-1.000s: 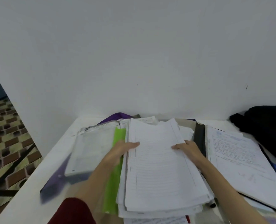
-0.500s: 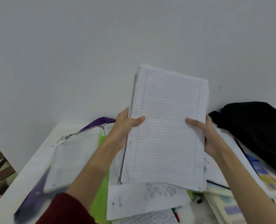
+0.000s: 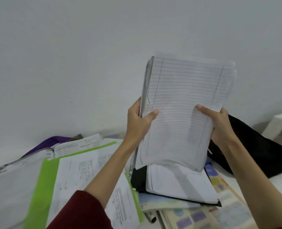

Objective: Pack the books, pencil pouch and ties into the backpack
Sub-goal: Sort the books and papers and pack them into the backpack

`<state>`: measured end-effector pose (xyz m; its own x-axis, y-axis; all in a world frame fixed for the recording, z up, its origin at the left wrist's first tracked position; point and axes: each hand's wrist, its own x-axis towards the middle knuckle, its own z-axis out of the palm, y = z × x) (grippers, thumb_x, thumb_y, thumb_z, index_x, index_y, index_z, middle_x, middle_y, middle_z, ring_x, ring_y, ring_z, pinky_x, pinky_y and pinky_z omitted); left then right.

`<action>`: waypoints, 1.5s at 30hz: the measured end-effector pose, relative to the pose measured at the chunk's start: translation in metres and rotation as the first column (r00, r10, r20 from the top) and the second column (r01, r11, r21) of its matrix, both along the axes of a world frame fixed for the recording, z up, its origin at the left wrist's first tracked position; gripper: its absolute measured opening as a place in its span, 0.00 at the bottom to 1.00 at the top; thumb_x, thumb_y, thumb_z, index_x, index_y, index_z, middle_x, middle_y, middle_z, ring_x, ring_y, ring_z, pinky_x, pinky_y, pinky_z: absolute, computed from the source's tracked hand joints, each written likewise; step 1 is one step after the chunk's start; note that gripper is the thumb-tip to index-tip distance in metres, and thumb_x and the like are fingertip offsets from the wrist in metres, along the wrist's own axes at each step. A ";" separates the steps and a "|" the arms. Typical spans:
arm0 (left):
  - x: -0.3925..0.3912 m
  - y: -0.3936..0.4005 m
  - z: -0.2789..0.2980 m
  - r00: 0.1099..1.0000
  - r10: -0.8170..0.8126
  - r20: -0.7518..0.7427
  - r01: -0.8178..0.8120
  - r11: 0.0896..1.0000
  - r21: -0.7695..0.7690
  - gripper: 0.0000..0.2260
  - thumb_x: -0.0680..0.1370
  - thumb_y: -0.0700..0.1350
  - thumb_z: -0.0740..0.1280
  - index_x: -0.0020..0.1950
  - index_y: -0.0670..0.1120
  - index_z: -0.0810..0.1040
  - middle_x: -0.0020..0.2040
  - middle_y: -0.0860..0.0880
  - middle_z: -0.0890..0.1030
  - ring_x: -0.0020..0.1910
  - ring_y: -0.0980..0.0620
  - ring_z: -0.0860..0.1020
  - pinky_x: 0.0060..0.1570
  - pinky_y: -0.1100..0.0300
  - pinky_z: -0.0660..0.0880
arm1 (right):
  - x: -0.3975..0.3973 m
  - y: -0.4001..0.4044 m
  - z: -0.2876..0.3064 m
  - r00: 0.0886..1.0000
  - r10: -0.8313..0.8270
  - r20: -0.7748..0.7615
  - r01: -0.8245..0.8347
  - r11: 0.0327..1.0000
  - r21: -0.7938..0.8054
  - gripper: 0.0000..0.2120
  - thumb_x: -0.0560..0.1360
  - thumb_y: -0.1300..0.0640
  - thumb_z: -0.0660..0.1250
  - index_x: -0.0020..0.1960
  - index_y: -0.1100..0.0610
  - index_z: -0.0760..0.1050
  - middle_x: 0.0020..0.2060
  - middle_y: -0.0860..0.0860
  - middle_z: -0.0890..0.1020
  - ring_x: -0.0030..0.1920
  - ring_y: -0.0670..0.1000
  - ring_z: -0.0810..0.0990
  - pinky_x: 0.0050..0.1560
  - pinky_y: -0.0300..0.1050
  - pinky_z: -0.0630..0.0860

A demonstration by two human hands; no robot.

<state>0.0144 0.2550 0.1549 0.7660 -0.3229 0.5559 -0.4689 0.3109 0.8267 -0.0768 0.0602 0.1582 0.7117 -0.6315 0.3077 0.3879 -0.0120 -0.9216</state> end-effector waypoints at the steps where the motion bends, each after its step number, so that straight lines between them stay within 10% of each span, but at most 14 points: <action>1: 0.000 -0.012 0.000 1.000 -0.005 0.002 0.005 1.000 -0.008 0.15 0.74 0.30 0.68 0.55 0.47 0.76 0.48 0.55 0.81 0.48 0.61 0.81 0.52 0.64 0.77 | 0.000 -0.011 0.002 1.000 0.000 0.005 0.000 1.000 -0.001 0.15 0.72 0.64 0.69 0.58 0.59 0.76 0.52 0.53 0.83 0.52 0.53 0.83 0.48 0.46 0.81; 12: 0.017 -0.059 -0.059 0.980 0.091 -0.177 -0.082 0.995 0.059 0.16 0.71 0.48 0.70 0.58 0.48 0.77 0.53 0.51 0.83 0.53 0.54 0.81 0.53 0.57 0.78 | 0.014 -0.079 -0.050 0.931 0.353 -0.093 -0.348 0.935 0.070 0.17 0.71 0.54 0.70 0.59 0.53 0.76 0.55 0.52 0.83 0.56 0.53 0.81 0.48 0.44 0.80; 16: 0.013 -0.069 -0.057 0.966 0.112 -0.234 -0.106 0.994 0.040 0.14 0.70 0.51 0.70 0.55 0.53 0.76 0.51 0.57 0.81 0.50 0.64 0.80 0.46 0.70 0.76 | 0.022 -0.082 -0.050 0.892 0.450 -0.048 -0.449 0.893 0.030 0.35 0.59 0.40 0.78 0.62 0.51 0.74 0.58 0.52 0.81 0.58 0.53 0.80 0.54 0.48 0.79; 21: 0.006 -0.073 -0.056 0.947 0.220 -0.233 -0.207 0.975 0.080 0.16 0.65 0.53 0.73 0.51 0.55 0.77 0.49 0.56 0.83 0.51 0.59 0.81 0.49 0.65 0.77 | 0.031 -0.085 -0.051 0.891 0.454 0.002 -0.454 0.891 0.028 0.39 0.56 0.40 0.79 0.62 0.53 0.75 0.57 0.52 0.82 0.58 0.54 0.80 0.54 0.49 0.79; 25: -0.001 -0.075 -0.071 0.937 0.228 -0.265 -0.204 0.972 0.116 0.11 0.74 0.41 0.69 0.42 0.55 0.69 0.36 0.61 0.78 0.36 0.66 0.77 0.33 0.78 0.71 | 0.028 -0.093 -0.067 0.916 0.401 -0.022 -0.400 0.915 0.051 0.43 0.50 0.34 0.79 0.59 0.54 0.74 0.51 0.49 0.84 0.53 0.50 0.82 0.47 0.41 0.80; 35: -0.010 -0.079 -0.081 0.912 0.295 -0.285 -0.282 0.956 0.085 0.16 0.67 0.52 0.72 0.52 0.51 0.75 0.44 0.60 0.80 0.45 0.66 0.80 0.37 0.78 0.72 | 0.029 -0.071 -0.050 0.986 0.157 0.059 -0.156 0.987 -0.024 0.18 0.62 0.46 0.71 0.51 0.45 0.75 0.42 0.38 0.84 0.48 0.39 0.82 0.49 0.34 0.78; 45: -0.010 -0.081 -0.129 0.905 0.271 -0.329 -0.185 0.945 0.271 0.17 0.65 0.59 0.72 0.51 0.54 0.78 0.47 0.55 0.83 0.49 0.58 0.81 0.43 0.69 0.77 | 0.025 -0.080 -0.093 0.988 0.144 -0.056 -0.144 0.990 0.009 0.29 0.64 0.48 0.73 0.63 0.56 0.74 0.52 0.48 0.83 0.53 0.45 0.82 0.49 0.38 0.79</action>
<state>0.0046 0.1737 0.0255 0.9662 -0.1995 0.1635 -0.1640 0.0145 0.9864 -0.0521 -0.0202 0.0655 0.8113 -0.5226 0.2621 0.3331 0.0447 -0.9418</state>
